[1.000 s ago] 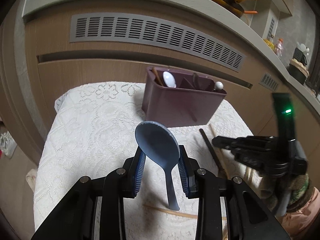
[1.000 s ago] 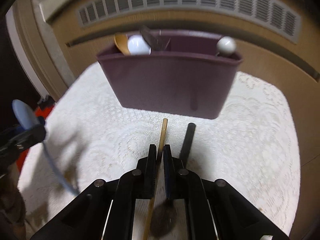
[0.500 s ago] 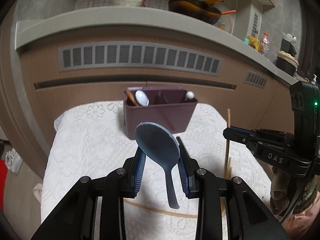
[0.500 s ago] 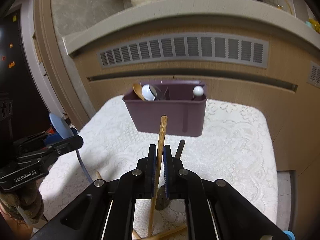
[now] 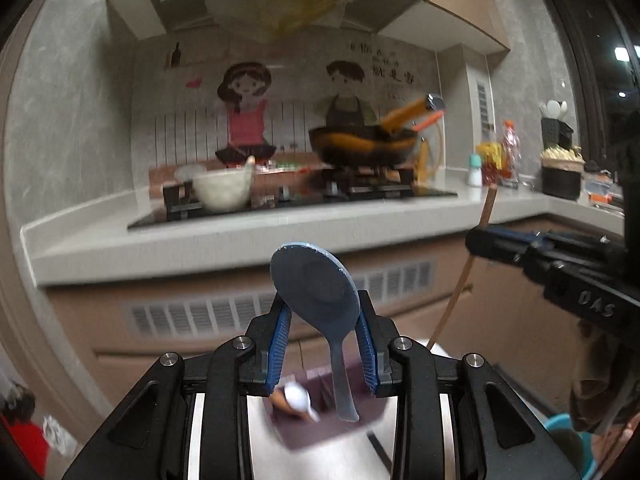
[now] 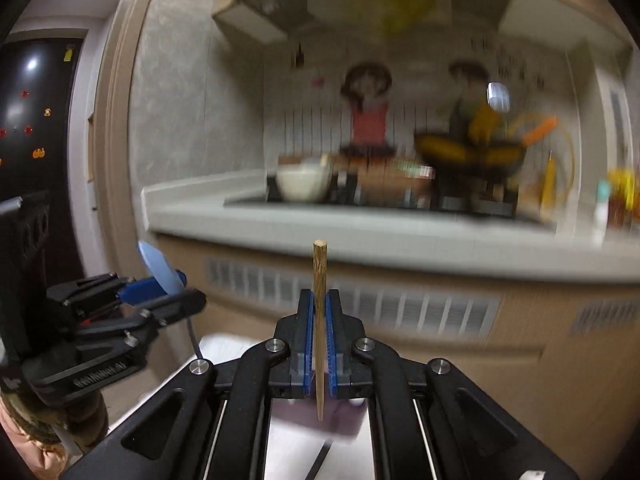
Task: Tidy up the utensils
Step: 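Carry the blue spoon and chopstick over the purple caddy and release both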
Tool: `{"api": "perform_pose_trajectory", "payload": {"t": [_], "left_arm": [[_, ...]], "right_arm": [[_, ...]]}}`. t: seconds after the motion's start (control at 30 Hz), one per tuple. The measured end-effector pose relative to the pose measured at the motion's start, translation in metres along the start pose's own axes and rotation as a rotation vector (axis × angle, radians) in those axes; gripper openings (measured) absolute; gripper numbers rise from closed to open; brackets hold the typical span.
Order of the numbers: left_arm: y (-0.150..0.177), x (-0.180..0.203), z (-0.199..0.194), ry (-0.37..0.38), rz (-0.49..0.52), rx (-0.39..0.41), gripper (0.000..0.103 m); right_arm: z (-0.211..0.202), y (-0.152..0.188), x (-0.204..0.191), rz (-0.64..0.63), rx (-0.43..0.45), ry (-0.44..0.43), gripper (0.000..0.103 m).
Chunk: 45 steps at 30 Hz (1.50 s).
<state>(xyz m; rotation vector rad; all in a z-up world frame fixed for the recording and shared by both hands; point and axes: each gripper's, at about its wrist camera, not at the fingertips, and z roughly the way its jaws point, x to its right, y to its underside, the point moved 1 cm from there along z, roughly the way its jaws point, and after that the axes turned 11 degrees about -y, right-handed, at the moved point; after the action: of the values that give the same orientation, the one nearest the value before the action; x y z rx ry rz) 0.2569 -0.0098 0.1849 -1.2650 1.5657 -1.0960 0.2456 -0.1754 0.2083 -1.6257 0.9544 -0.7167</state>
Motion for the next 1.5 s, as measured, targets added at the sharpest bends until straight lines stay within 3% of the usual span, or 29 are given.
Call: {"api": "perform_pose_trajectory", "payload": {"t": [0.1, 0.2, 0.43, 0.67, 0.73, 0.83, 0.9, 0.97, 1.03, 1.2, 1.4, 1.5], "left_arm": [[-0.011, -0.003, 0.034, -0.011, -0.001, -0.003, 0.033], [-0.004, -0.004, 0.074, -0.022, -0.003, -0.033, 0.033], [0.062, -0.005, 0.163, -0.018, -0.030, -0.207, 0.033], [0.121, -0.003, 0.201, 0.006, -0.068, -0.341, 0.033], [0.129, -0.004, 0.203, 0.019, -0.082, -0.352, 0.034], [0.134, -0.005, 0.198, 0.016, -0.087, -0.348, 0.043], [0.134, -0.008, 0.192, 0.008, -0.087, -0.334, 0.046], [0.132, -0.011, 0.180, -0.001, -0.088, -0.314, 0.050], [0.127, -0.014, 0.167, -0.016, -0.096, -0.296, 0.052], [0.122, -0.019, 0.139, -0.048, -0.086, -0.282, 0.052], [0.123, -0.017, 0.095, -0.065, -0.077, -0.270, 0.056], [0.131, -0.016, 0.070, -0.062, -0.079, -0.276, 0.061]], "right_arm": [[0.021, -0.016, 0.010, -0.012, 0.006, 0.026, 0.006], [0.050, -0.010, 0.025, -0.007, -0.017, 0.045, 0.006], [0.130, 0.056, 0.053, 0.080, -0.191, 0.021, 0.006], [0.182, 0.126, 0.066, 0.170, -0.355, -0.020, 0.006], [0.189, 0.141, 0.067, 0.179, -0.385, -0.020, 0.006], [0.191, 0.151, 0.067, 0.185, -0.410, -0.032, 0.007], [0.188, 0.156, 0.067, 0.176, -0.420, -0.021, 0.010], [0.182, 0.159, 0.065, 0.165, -0.419, -0.012, 0.022], [0.174, 0.160, 0.064, 0.159, -0.415, -0.002, 0.027], [0.143, 0.162, 0.058, 0.150, -0.396, 0.017, 0.029], [0.090, 0.169, 0.050, 0.138, -0.374, 0.051, 0.048], [0.071, 0.173, 0.041, 0.104, -0.371, 0.079, 0.065]]}}
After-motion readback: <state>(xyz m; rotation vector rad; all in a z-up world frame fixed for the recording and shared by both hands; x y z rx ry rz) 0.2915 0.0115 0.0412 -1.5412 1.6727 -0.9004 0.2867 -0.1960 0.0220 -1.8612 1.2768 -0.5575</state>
